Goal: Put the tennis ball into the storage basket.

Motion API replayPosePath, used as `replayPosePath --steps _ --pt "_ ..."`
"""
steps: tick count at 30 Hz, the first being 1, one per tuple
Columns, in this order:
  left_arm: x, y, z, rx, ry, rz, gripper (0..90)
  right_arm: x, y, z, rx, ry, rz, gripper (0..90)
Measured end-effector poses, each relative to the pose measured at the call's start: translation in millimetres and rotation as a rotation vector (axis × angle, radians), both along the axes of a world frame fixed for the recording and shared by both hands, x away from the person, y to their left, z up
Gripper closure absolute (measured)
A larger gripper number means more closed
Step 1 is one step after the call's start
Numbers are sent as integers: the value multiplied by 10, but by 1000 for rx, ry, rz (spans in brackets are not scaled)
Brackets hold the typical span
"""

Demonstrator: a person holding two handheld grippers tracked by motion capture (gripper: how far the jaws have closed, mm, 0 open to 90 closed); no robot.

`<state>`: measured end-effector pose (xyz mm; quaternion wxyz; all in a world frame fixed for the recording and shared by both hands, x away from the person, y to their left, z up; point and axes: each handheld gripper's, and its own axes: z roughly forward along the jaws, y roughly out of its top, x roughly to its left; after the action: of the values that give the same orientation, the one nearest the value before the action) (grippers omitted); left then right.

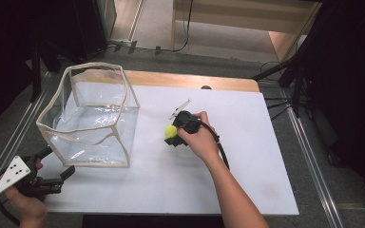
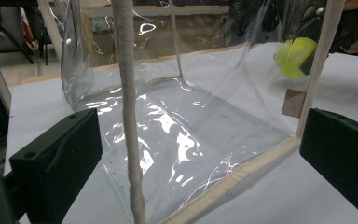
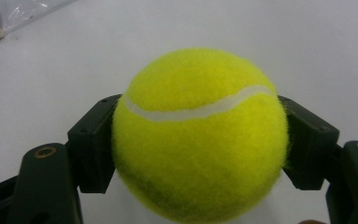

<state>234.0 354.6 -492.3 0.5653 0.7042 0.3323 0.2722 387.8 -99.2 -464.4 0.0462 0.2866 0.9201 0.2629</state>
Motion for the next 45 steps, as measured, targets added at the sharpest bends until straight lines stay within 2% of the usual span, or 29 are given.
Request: replayPosePath --steps 6,15,24,25,27,32,34,36,45 --pt "2 2 1 -4 -1 0 0 -6 117 23 1 6 10 233" --pt "4 7 2 -2 -1 0 0 10 229 57 4 -10 49 233" --pt "3 2 1 -4 -1 -2 0 -5 370 56 7 2 63 234" --pt "3 1 1 -4 -1 -2 0 2 388 53 11 -2 83 233" --pt "2 2 2 -3 0 -2 0 -14 423 61 6 9 75 233" --pt "3 5 3 -2 -1 -2 0 -14 519 56 21 3 108 233" --pt "2 2 2 -6 0 -4 0 -34 558 58 21 11 96 233" --pt "2 5 4 -2 0 -2 0 -34 584 61 23 11 116 233" --pt "7 5 4 -3 -1 -2 0 -55 680 74 36 8 140 233"
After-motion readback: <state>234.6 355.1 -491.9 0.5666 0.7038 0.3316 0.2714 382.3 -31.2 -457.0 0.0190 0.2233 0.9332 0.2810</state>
